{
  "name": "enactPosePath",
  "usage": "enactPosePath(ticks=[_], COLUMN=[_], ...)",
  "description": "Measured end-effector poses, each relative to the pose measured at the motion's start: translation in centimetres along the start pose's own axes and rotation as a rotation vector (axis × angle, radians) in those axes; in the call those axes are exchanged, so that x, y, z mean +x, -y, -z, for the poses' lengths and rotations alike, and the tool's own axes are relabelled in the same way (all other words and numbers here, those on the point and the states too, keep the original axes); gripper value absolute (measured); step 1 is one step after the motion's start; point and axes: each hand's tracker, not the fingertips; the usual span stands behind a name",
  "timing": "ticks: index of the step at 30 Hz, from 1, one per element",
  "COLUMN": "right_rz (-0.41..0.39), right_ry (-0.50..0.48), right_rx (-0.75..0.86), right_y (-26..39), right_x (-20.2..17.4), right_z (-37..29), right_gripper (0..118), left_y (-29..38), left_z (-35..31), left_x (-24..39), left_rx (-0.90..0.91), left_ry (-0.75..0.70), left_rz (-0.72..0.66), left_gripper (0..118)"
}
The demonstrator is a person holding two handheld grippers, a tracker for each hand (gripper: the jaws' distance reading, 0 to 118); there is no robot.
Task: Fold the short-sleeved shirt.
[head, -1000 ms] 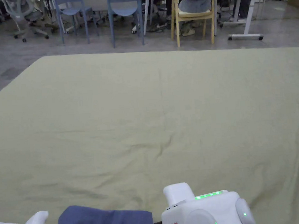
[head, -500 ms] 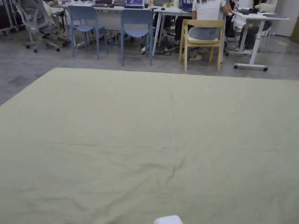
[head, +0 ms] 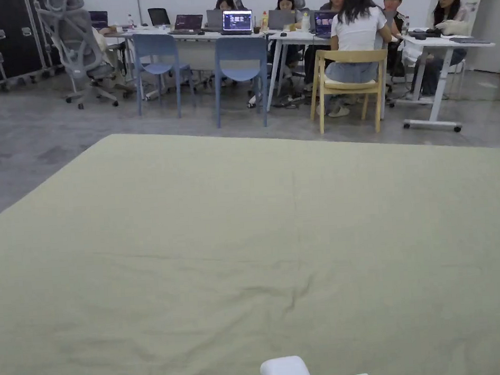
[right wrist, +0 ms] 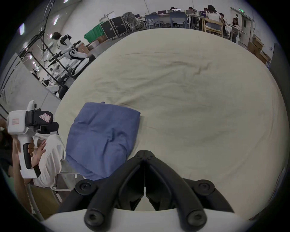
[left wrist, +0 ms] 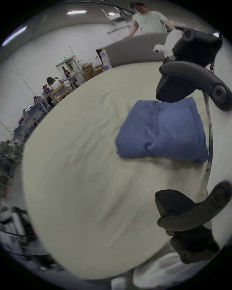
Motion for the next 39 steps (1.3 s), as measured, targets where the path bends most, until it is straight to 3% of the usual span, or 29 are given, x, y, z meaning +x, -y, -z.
enactPosePath(ticks=[1,2,4,5,10,14,23,26,32,39], right_rz=[-0.006,-0.019,-0.023,-0.031,-0.041,-0.012,0.038,0.047,0.065,0.041], right_ry=[0.013,0.028,0.072,0.101,0.198,0.288,0.566,0.597,0.668,0.655], right_rx=[0.022,0.049,0.120,0.162,0.377,0.562,0.904,0.944,1.033,1.013], right_y=[0.1,0.3,0.6,0.9,2.5,3.4,5.1,5.4,6.1,6.3], right_x=[-0.1,-0.2,-0.4,-0.4,1.5,4.9,12.9,15.3,18.3,19.1], right_z=[-0.5,-1.0,-2.0,-2.8,-7.6,-13.5,-28.4,-32.3,-37.0,-37.6], right_gripper=[3,3,3,3,3,3,3,3,3,3], left_y=[0.1,1.0,3.0,3.6,6.6,7.5,9.1,9.8,10.6,12.0], left_z=[-0.9,-1.6,-2.0,-2.0,-3.5,-4.2,-8.4,-9.0,-10.1,-11.2], left_x=[0.7,2.2,5.3,6.1,11.8,19.0,34.4,39.5,46.1,48.0], left_rx=[0.078,0.149,0.299,0.339,0.474,0.532,0.740,0.774,0.791,0.846], left_ry=[-0.056,-0.123,-0.344,-0.412,-0.133,-0.140,0.032,0.062,0.151,0.099], left_rz=[0.054,0.120,0.185,0.193,0.160,0.270,0.481,0.561,0.585,0.620], left_gripper=[109,85,12,4,4,4,4,4,4,4])
